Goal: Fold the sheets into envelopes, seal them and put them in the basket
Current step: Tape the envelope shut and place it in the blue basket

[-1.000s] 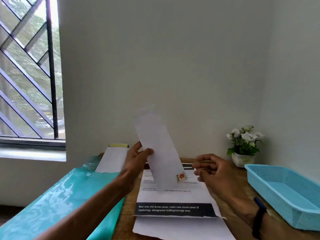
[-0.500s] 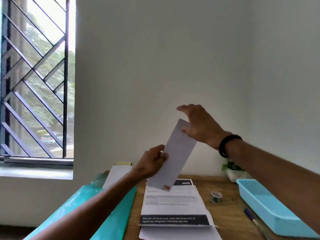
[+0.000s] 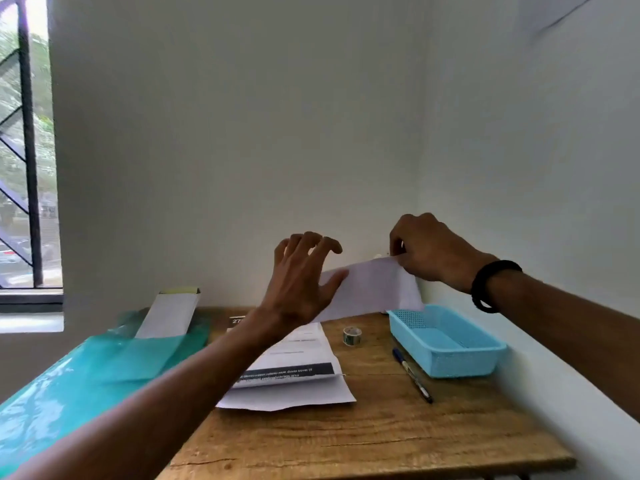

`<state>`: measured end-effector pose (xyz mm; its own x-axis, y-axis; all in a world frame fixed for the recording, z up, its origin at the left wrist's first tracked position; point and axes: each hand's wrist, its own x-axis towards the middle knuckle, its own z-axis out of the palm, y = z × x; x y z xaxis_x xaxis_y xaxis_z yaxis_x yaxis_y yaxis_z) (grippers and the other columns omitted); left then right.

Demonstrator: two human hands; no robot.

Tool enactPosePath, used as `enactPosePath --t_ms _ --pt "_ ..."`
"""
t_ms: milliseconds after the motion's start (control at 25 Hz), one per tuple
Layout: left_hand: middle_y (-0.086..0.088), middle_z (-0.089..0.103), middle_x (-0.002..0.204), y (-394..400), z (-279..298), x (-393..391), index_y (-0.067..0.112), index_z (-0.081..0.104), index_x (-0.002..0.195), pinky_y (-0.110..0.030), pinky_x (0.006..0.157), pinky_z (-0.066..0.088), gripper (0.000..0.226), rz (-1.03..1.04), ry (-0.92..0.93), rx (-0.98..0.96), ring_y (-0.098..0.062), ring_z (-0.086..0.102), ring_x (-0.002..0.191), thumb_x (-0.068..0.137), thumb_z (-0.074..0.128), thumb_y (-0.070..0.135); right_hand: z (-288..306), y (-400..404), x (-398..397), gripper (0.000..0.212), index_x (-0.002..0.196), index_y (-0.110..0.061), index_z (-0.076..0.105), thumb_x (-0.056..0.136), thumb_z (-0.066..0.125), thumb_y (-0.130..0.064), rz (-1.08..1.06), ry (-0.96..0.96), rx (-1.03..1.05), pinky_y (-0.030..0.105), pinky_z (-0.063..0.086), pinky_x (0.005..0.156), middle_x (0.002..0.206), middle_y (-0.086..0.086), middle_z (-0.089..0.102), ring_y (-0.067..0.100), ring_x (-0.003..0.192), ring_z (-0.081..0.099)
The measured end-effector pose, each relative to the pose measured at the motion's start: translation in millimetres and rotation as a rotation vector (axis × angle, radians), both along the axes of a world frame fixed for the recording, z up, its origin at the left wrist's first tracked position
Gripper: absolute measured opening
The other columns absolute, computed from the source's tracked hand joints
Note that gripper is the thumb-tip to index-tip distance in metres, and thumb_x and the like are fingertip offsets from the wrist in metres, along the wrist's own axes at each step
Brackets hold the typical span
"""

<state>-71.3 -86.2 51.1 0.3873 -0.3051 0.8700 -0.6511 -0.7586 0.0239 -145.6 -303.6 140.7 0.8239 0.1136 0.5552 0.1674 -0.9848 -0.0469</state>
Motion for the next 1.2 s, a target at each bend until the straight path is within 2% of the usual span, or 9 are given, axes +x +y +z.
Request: enactPosePath --t_ms 120,200,360,440,560,640,800,1000,1200 --pt "0.001 0.061 0.118 -64 -28 -38 0.03 0.058 0.113 -0.042 0.104 0.037 0.04 -0.122 -0.046 0.095 -0.018 0.052 0.11 0.093 0.057 0.064 -3 -48 -22 0.015 0.079 -0.009 0.074 0.084 0.07 0.004 -0.078 0.028 0.2 0.02 0.054 0.05 0.073 0.006 0.074 0.018 0.056 0.075" --pt "0.002 0.058 0.12 -109 -48 -58 0.032 0.053 0.115 -0.043 0.104 0.033 0.045 -0.165 -0.056 0.194 -0.019 0.05 0.111 0.091 0.057 0.069 -7 -74 -40 0.012 0.081 -0.007 0.076 0.082 0.072 0.004 -0.136 0.034 0.321 0.022 0.058 0.055 0.07 0.007 0.076 0.014 0.051 0.075" --pt "0.0 0.047 0.131 -175 -79 -85 0.031 0.047 0.125 -0.048 0.104 0.024 0.046 -0.206 -0.051 0.221 -0.025 0.046 0.12 0.09 0.07 0.049 -25 -102 -68 0.012 0.084 -0.005 0.076 0.08 0.075 0.006 -0.206 0.032 0.483 0.025 0.059 0.06 0.076 0.011 0.078 0.019 0.054 0.077" --pt "0.003 0.052 0.129 -195 -86 -95 0.033 0.048 0.122 -0.047 0.101 0.027 0.045 -0.193 -0.061 0.18 -0.023 0.05 0.116 0.086 0.074 0.044 -34 -109 -80 0.013 0.081 -0.003 0.076 0.08 0.072 0.009 -0.237 0.022 0.536 0.023 0.056 0.056 0.073 0.012 0.078 0.021 0.054 0.076" --pt "0.003 0.061 0.127 -202 -91 -114 0.031 0.05 0.123 -0.048 0.101 0.032 0.061 -0.176 -0.007 0.206 -0.024 0.053 0.116 0.074 0.085 0.037 -50 -119 -91 0.013 0.079 -0.002 0.076 0.081 0.07 0.01 -0.27 0.01 0.638 0.023 0.054 0.056 0.071 0.012 0.077 0.024 0.055 0.077" --pt "0.004 0.066 0.123 -200 -90 -119 0.032 0.051 0.124 -0.047 0.1 0.027 0.062 -0.149 0.045 0.202 -0.024 0.055 0.116 0.073 0.085 0.033 -62 -125 -95 0.012 0.079 0.002 0.076 0.08 0.069 0.011 -0.283 0.018 0.7 0.028 0.06 0.061 0.07 0.014 0.077 0.027 0.057 0.078" --pt "0.001 0.069 0.126 -192 -98 -122 0.032 0.052 0.128 -0.056 0.105 0.037 0.061 -0.141 0.119 0.21 -0.029 0.056 0.124 0.075 0.082 0.027 -81 -141 -93 0.011 0.078 0.006 0.075 0.076 0.072 0.016 -0.297 0.05 0.822 0.049 0.064 0.083 0.071 0.017 0.076 0.035 0.064 0.078" --pt "0.01 0.071 0.121 -186 -113 -120 0.039 0.061 0.116 -0.055 0.1 0.047 0.053 -0.129 0.132 0.245 -0.024 0.061 0.12 0.07 0.087 0.038 -101 -153 -87 0.009 0.067 0.004 0.078 0.068 0.08 0.013 -0.3 0.117 0.835 0.052 0.064 0.084 0.07 0.015 0.078 0.034 0.073 0.079" --pt "0.009 0.07 0.126 -188 -105 -111 0.038 0.064 0.12 -0.057 0.101 0.046 0.059 -0.094 0.116 0.133 -0.025 0.06 0.12 0.068 0.09 0.03 -107 -149 -72 0.007 0.078 -0.001 0.082 0.076 0.086 -0.007 -0.296 0.144 0.651 0.047 0.065 0.081 0.075 0.01 0.08 0.026 0.073 0.079"
